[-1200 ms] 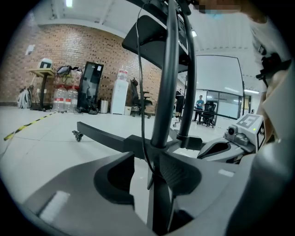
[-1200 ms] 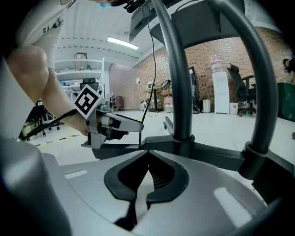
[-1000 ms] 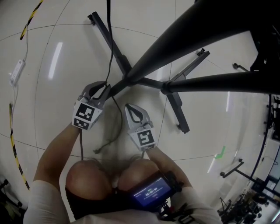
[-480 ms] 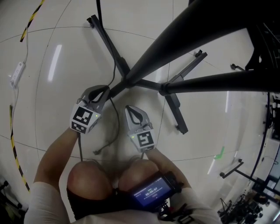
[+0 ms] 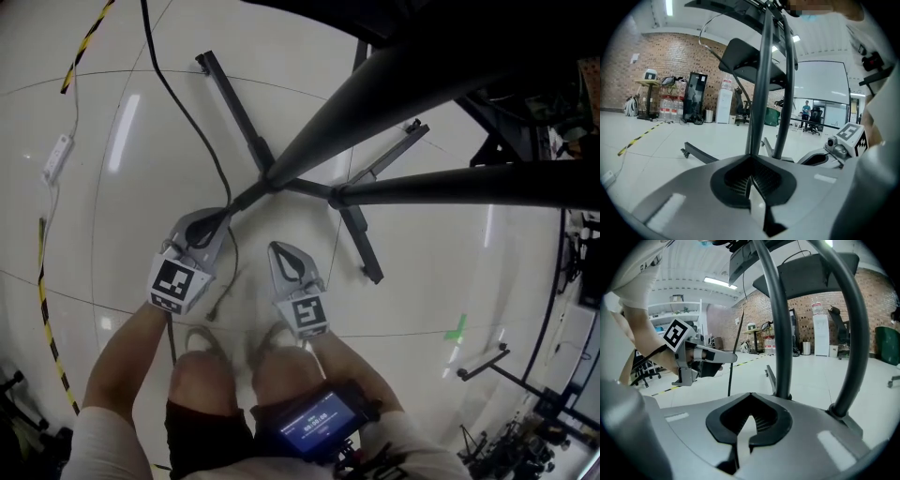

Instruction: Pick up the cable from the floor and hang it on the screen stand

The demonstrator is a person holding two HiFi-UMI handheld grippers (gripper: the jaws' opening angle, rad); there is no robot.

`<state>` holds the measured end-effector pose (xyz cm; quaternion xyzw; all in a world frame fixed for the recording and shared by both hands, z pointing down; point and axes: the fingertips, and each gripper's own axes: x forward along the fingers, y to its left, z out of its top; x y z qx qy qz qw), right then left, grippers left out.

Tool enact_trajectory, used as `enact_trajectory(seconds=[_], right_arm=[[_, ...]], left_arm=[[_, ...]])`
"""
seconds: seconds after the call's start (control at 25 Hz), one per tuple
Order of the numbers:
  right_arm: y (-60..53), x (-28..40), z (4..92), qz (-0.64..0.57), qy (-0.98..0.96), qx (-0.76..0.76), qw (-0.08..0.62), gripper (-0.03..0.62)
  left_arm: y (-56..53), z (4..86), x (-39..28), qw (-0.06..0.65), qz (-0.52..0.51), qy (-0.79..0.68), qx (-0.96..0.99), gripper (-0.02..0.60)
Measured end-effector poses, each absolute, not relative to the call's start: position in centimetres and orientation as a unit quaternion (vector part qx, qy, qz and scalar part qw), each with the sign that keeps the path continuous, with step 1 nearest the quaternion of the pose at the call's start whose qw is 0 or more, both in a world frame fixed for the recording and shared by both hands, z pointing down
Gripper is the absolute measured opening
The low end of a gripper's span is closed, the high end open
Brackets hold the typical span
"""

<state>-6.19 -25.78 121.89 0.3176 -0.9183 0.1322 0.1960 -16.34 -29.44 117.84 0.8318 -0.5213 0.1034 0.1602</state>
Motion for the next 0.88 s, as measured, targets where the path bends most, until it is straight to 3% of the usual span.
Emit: enact_trajectory(seconds=[0.6,0.88], right_arm=[[-23.4,-6.8,97.7,0.077,-0.927,0.290,0.224,0.014],[-23.1,-6.2,85.3,0.061,-0.925,0.311,0.210,0.014]], left_arm=[[-22.7,94.6,-16.5,0.157,0.119,-0.531,0.824,0.003],[-21.8,80.3,-16.2,0.124,0.103,-0.519,0.840,0.003]])
